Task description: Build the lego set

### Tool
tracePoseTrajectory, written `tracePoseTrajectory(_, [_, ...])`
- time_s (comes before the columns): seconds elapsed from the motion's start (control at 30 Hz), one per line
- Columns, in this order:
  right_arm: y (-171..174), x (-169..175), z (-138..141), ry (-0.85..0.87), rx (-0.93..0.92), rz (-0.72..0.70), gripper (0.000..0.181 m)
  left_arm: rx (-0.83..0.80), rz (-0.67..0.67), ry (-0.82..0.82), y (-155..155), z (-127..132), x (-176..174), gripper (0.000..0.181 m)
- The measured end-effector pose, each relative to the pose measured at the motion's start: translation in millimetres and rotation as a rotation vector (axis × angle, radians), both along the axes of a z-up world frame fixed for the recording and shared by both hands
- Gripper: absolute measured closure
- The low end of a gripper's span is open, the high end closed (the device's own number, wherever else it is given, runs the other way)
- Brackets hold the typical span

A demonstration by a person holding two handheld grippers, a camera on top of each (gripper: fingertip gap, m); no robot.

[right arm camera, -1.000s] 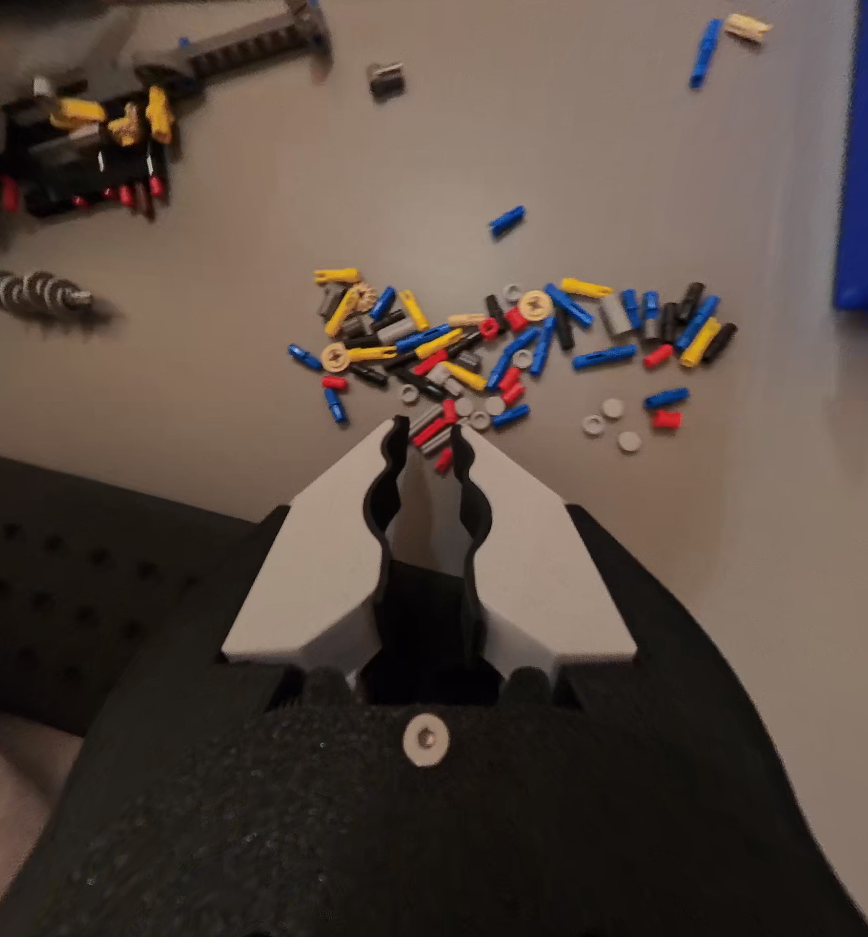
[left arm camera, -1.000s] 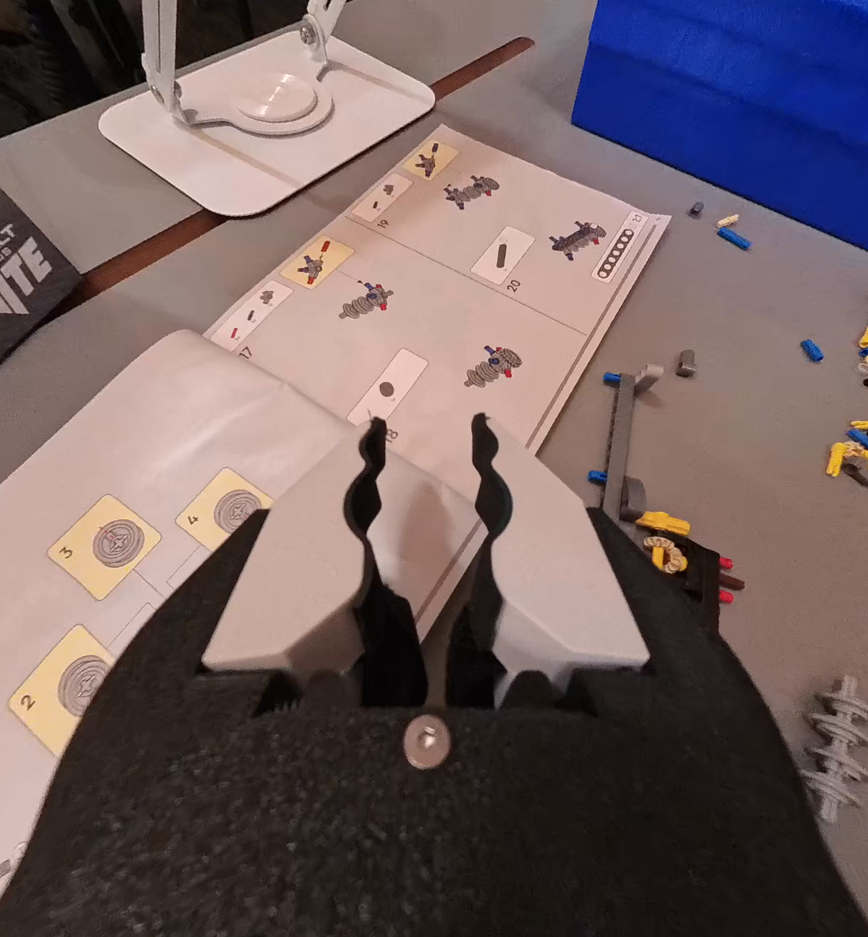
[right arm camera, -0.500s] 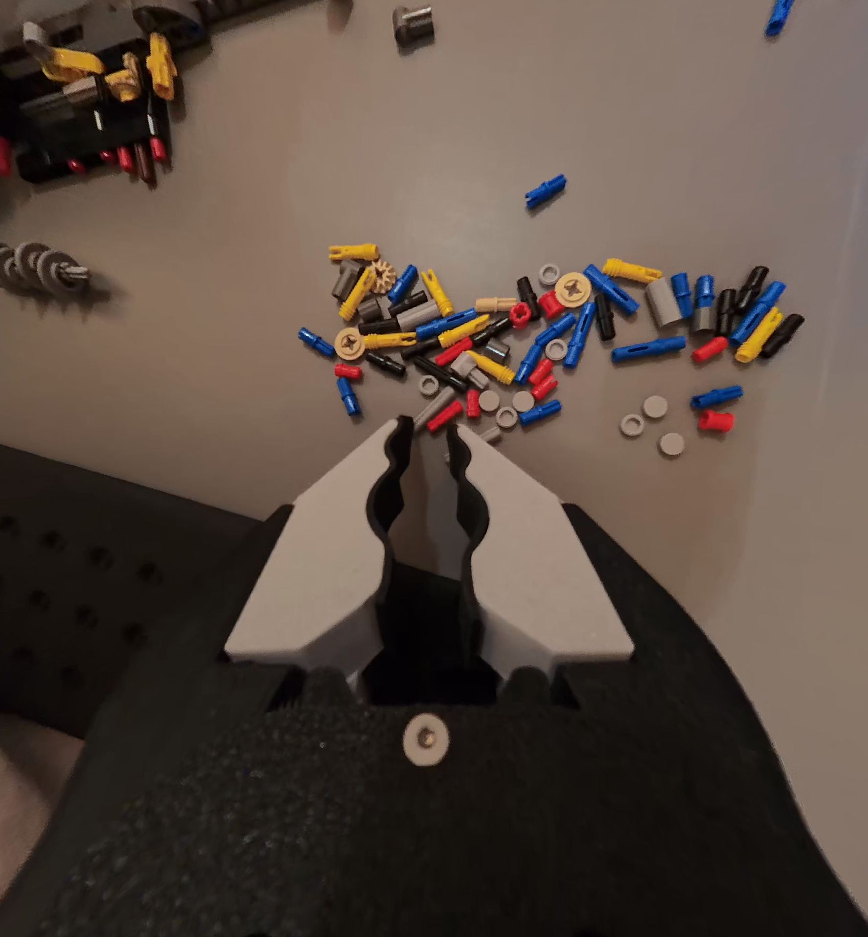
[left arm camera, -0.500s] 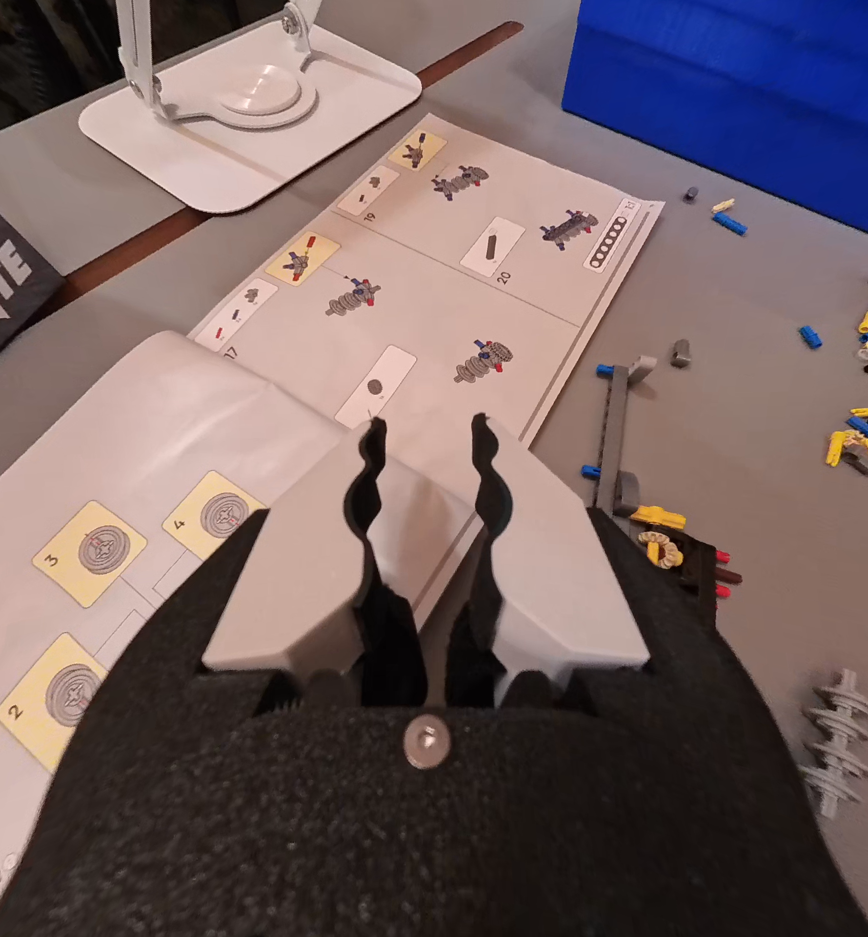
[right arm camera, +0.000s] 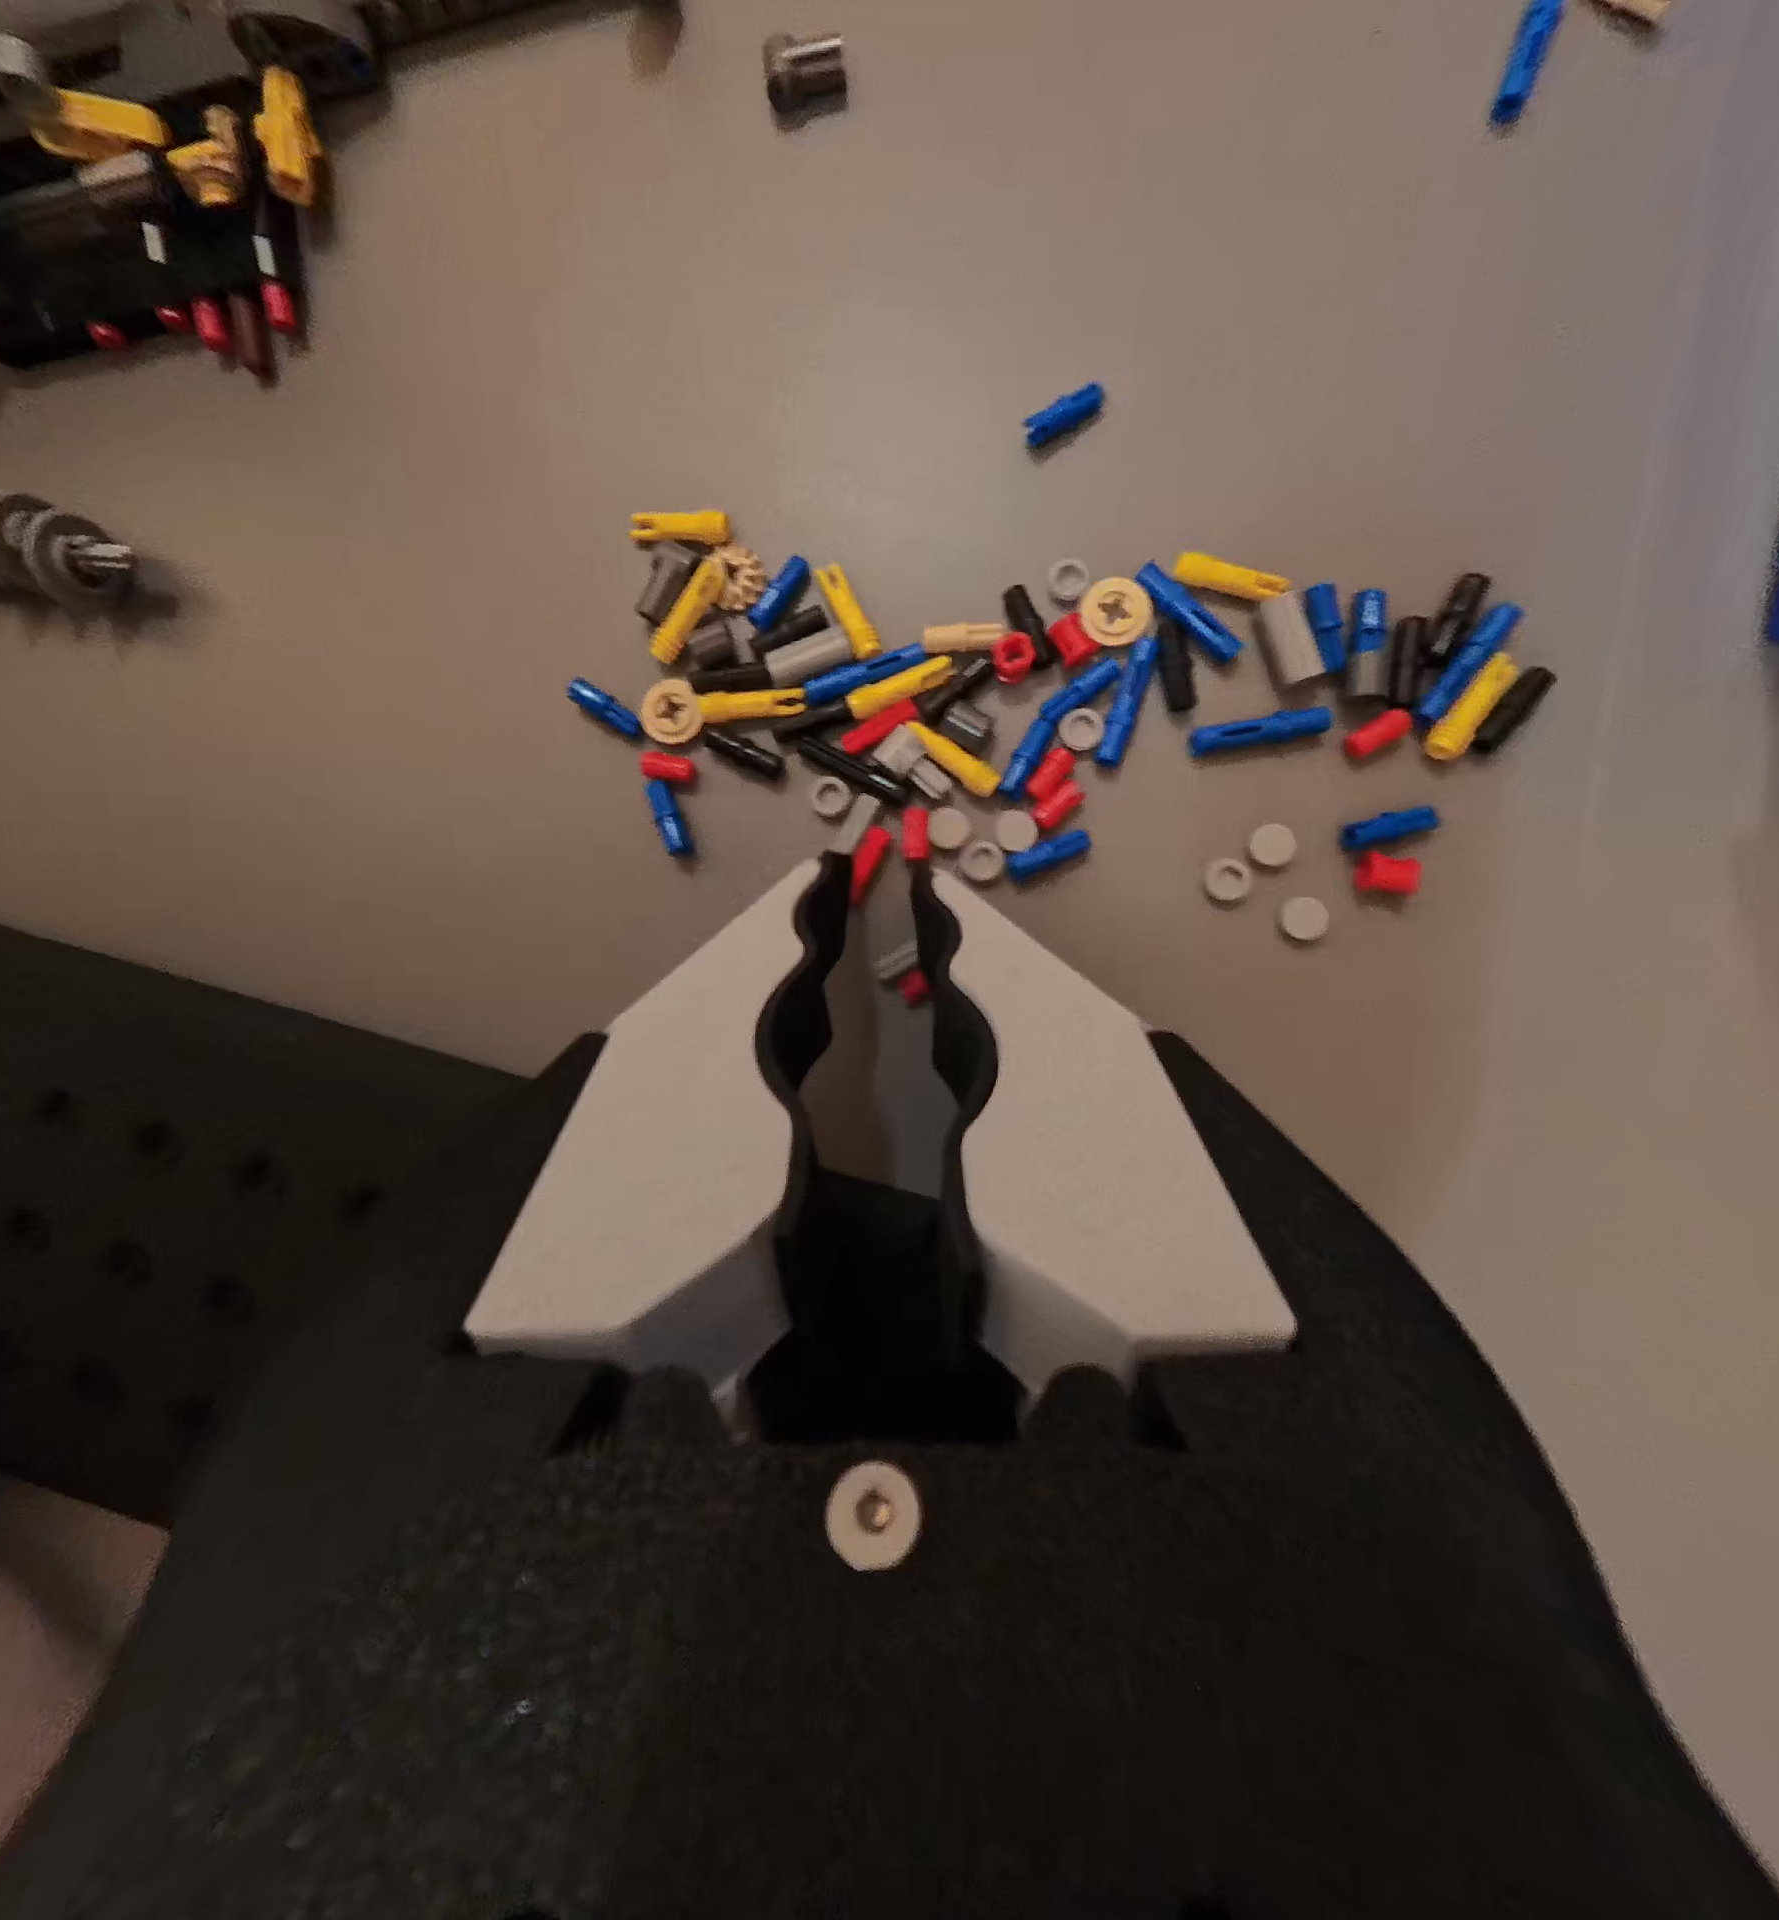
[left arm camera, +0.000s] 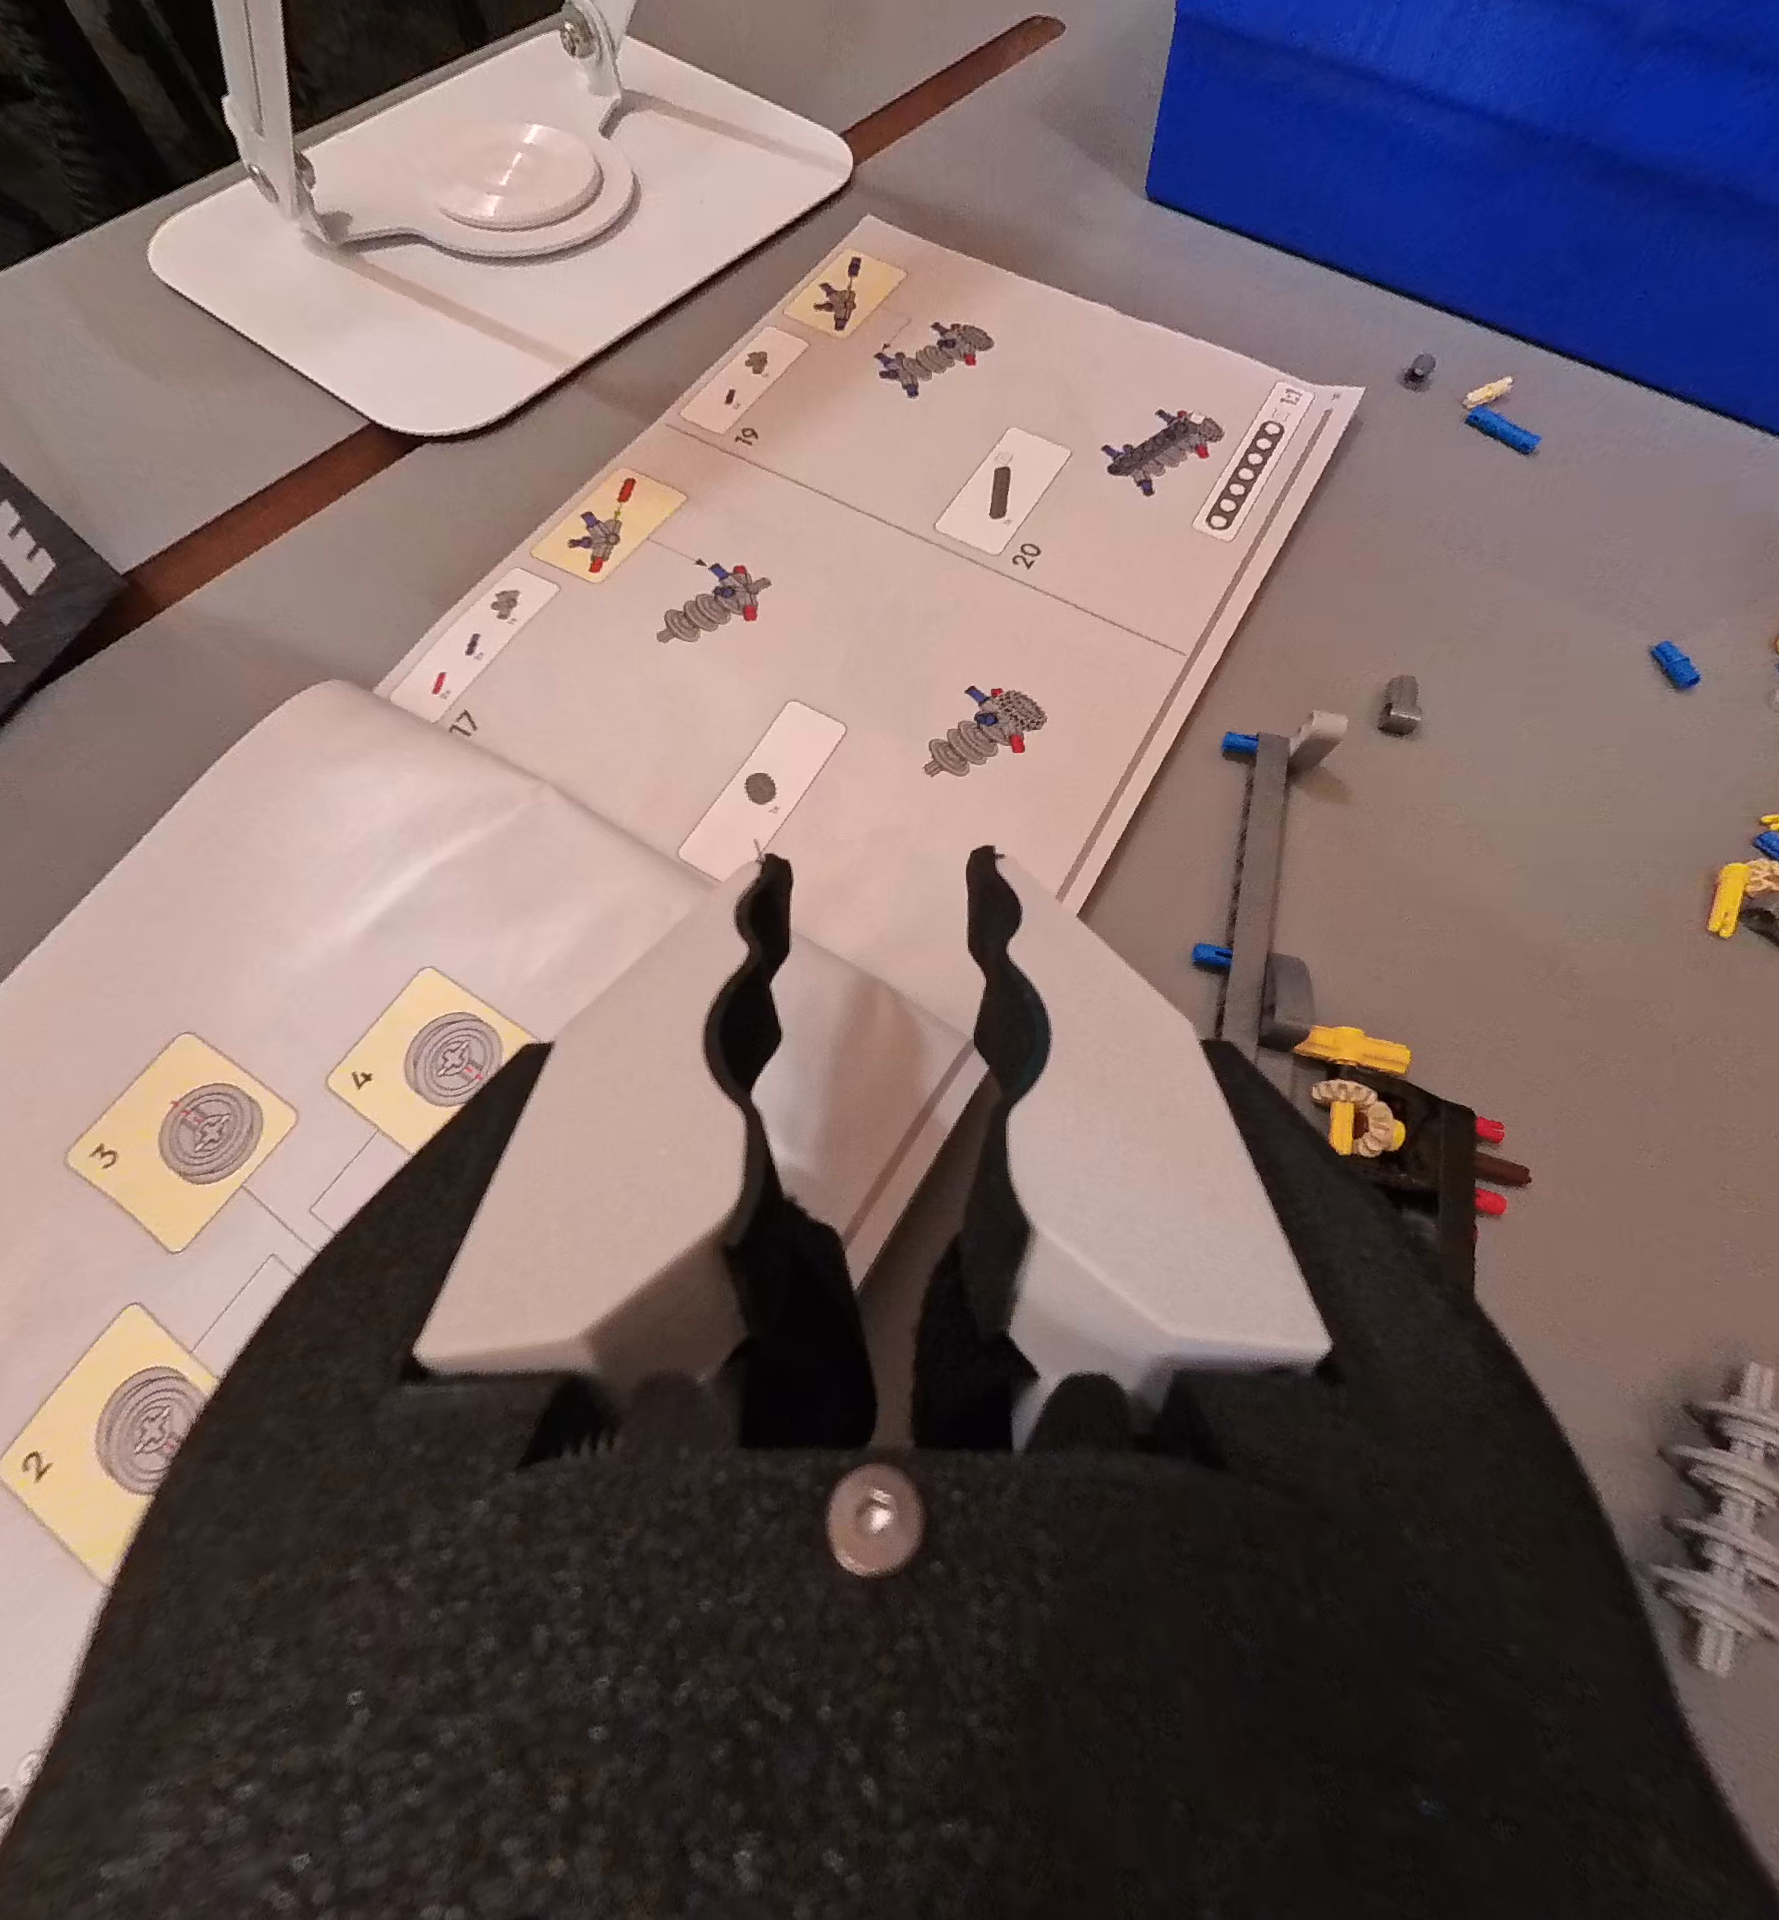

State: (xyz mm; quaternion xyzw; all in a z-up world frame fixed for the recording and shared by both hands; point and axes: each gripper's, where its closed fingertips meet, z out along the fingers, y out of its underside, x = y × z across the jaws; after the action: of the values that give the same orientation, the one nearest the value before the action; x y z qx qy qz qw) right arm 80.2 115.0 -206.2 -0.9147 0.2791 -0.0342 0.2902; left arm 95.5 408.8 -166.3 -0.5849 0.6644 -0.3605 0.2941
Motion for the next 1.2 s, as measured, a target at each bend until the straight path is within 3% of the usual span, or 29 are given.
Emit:
tracePoseTrajectory(0.27, [3.0,-0.6,-4.6,-0.064,-0.072,0.045,0.171,0.007,-0.003,0.001,-1.2,-0.6,0.0,0.149])
tracePoseTrajectory(0.8, [17.0,-9.5,-4.0,-0.045,-0.032,0.125,0.162,0.020,-0.011,0.005,-2.0,-0.8,-0.8,0.148])
tracePoseTrajectory(1.1, [15.5,-10.4,-2.9,-0.074,-0.046,0.141,0.173,0.019,-0.010,0.009,-1.8,-2.3,-0.7,0.149])
tracePoseTrajectory(1.2, [25.3,-14.1,11.6,-0.123,-0.018,0.169,0.176,0.018,-0.011,0.007,-2.0,-2.0,-0.6,0.149])
